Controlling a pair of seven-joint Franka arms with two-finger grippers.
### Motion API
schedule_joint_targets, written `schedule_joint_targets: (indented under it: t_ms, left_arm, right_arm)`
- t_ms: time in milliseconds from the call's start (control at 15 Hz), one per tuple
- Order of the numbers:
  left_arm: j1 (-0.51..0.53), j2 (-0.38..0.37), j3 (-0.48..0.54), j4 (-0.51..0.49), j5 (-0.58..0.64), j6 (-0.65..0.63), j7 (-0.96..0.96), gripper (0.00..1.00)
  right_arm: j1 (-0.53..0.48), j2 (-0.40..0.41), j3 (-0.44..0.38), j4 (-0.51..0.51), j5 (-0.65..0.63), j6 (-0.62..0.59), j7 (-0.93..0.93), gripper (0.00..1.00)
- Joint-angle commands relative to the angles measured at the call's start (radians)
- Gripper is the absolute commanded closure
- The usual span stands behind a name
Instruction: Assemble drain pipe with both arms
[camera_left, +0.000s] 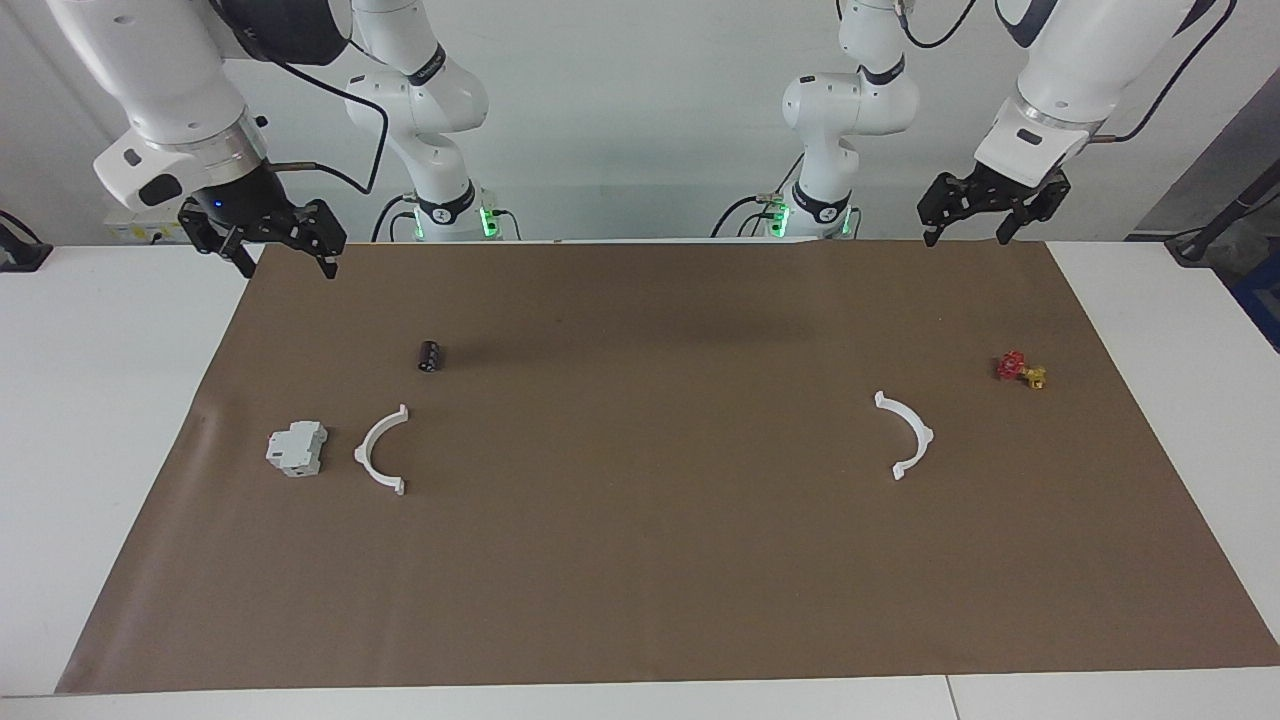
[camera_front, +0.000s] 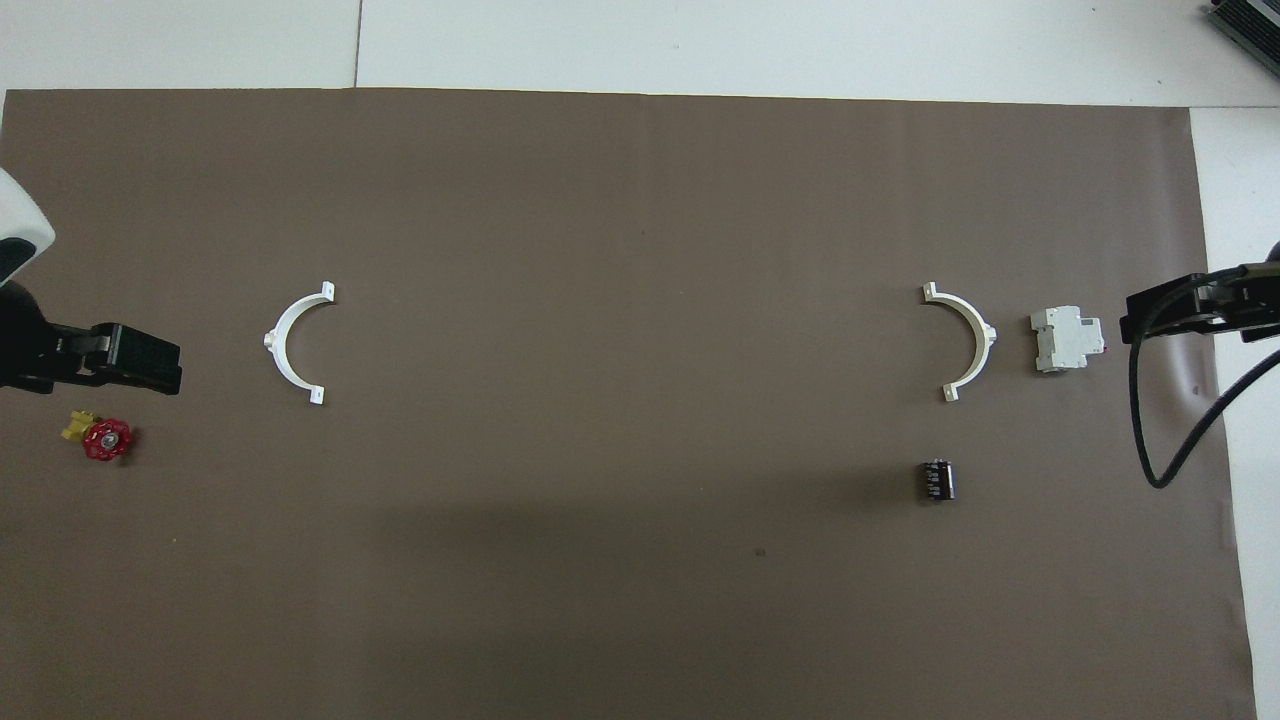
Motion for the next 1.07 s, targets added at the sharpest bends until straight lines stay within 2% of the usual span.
schedule_joint_targets:
  t_ms: [0, 267, 400, 533, 733, 1000]
  left_arm:
    - [-0.014, -0.006, 0.004, -0.006, 0.007, 0.016, -0.013, 0.00]
    - [-0.014, -0.006, 0.004, -0.006, 0.007, 0.018, -0.013, 0.00]
    - [-0.014, -0.006, 0.004, -0.006, 0.007, 0.018, -0.015, 0.00]
    - [-0.014, -0.006, 0.004, -0.006, 0.007, 0.018, -0.012, 0.00]
    - [-0.011, -0.006, 0.004, -0.004, 0.007, 0.019, -0.007, 0.00]
    - [-0.012, -0.006, 0.004, -0.004, 0.007, 0.021, -0.012, 0.00]
  right_arm:
    - [-0.006, -0.006, 0.004, -0.007, 0.020, 0.018, -0.007, 0.00]
    - [-0.008, -0.020, 0.004, -0.045, 0.025, 0.059, -0.002, 0.00]
    - [-0.009, -0.078, 0.004, -0.178, 0.027, 0.186, -0.017, 0.00]
    - [-0.011, -0.097, 0.004, -0.254, 0.027, 0.262, -0.027, 0.00]
    - [-0.012, -0.070, 0.004, -0.321, 0.043, 0.378, -0.100, 0.00]
    - [-0.040, 0.054, 0.004, -0.384, 0.089, 0.564, -0.220, 0.00]
